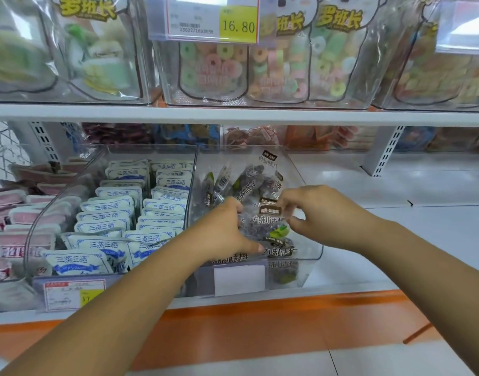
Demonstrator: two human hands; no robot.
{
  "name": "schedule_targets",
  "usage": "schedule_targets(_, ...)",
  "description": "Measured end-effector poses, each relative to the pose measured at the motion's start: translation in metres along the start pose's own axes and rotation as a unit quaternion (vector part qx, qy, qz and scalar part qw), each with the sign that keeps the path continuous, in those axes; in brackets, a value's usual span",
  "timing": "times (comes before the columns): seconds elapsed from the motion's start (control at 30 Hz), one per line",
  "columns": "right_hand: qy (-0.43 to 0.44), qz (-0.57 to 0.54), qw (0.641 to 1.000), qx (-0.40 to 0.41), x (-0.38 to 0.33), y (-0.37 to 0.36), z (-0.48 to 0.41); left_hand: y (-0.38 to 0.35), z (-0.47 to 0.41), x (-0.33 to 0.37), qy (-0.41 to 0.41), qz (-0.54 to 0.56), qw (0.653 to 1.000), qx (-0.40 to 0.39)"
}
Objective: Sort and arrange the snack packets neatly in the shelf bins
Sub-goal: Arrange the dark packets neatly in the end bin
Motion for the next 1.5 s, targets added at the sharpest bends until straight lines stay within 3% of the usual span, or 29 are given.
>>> schedule_targets(0.23, -0.021, 0.155, 0.979, -0.128, -0.01, -0.023, -0.016, 0.001, 0.003, 0.001, -0.001, 0.021, 1.0, 0.003)
schedule_targets(0.33, -0.044, 0.098, 0.98, -0.165, -0.002, -0.021, -0.023, -0.003, 0.004, 0.004, -0.011, 0.009, 1.0, -0.013)
schedule_targets(0.47, -0.066, 0.023, 0.988, -0.139, 0.009, -0.009, -0.046, -0.005, 0.003, 0.005, -0.02, -0.027, 0.999, -0.014)
schedule_targets(0.63, -0.014, 0.083, 0.967, -0.241, 0.003, -0.041, -0.041, -0.002, 0.003, 0.005, -0.053, -0.028, 0.998, 0.01)
schedule_targets(0.73, 0.017, 0.1, 0.949, -0.298, 0.003, -0.047, -0.027, -0.011, 0.002, 0.008, -0.077, -0.058, 0.995, -0.021)
schedule_targets(0.8, 0.002, 0.052, 0.937, -0.346, 0.008, -0.039, -0.026, -0.016, 0.003, 0.01, -0.088, -0.098, 0.99, -0.052)
schedule_targets(1.0, -0.053, -0.055, 0.952, -0.296, 0.011, -0.031, -0.08, -0.018, 0.004, 0.01, -0.107, -0.136, 0.98, -0.093)
schedule_targets(1.13, -0.043, -0.002, 0.936, -0.35, 0.014, -0.075, -0.094, -0.021, 0.004, 0.01, -0.119, -0.147, 0.976, -0.111)
schedule_targets(1.37, -0.02, 0.108, 0.91, -0.399, 0.014, -0.088, -0.1, -0.027, 0.0, 0.006, -0.131, -0.159, 0.97, -0.132)
schedule_targets(1.5, -0.024, 0.117, 0.89, -0.44, 0.011, -0.096, -0.098, -0.028, 0.003, 0.01, -0.147, -0.166, 0.964, -0.144)
Point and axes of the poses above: each hand's wrist, its own z-axis away from the middle knuckle, its own y-axis out of the back of the hand, x = y × z, the point moved 8 cm from there along -z, towards the middle knuckle, and after that the axes turned 1 degree about -x, right-handed, at the moved point
